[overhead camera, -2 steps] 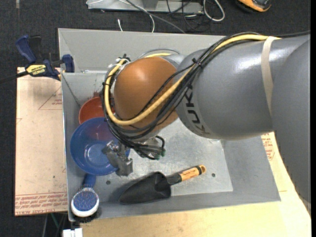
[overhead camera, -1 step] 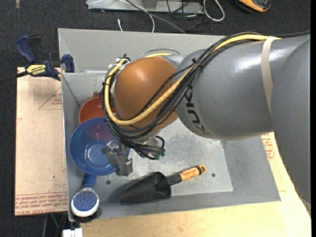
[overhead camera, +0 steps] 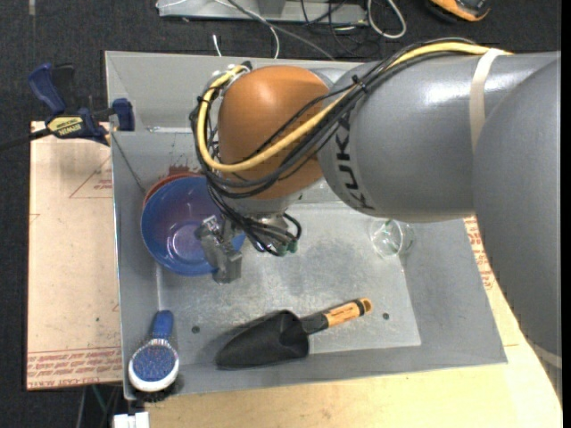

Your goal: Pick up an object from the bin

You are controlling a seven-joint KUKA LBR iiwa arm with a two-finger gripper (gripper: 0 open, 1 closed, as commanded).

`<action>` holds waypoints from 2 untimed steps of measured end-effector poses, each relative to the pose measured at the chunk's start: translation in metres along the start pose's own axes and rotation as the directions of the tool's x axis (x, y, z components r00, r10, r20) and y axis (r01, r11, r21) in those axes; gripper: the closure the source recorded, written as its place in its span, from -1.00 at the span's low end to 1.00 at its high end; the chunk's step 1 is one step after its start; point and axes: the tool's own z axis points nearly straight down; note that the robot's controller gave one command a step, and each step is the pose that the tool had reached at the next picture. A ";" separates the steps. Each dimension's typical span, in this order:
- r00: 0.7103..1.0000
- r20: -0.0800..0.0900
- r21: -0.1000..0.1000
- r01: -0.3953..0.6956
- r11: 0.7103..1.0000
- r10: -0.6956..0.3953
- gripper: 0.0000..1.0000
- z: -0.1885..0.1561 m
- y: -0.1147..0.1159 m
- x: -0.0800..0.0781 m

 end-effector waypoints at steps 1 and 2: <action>1.000 -0.006 -0.003 0.004 1.000 -0.004 1.00 0.034 0.026 0.022; 1.000 0.005 0.001 -0.008 1.000 0.008 1.00 0.034 0.003 0.048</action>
Offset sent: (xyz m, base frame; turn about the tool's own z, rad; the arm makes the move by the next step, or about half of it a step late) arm -0.0440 -0.0193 -0.0342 0.0054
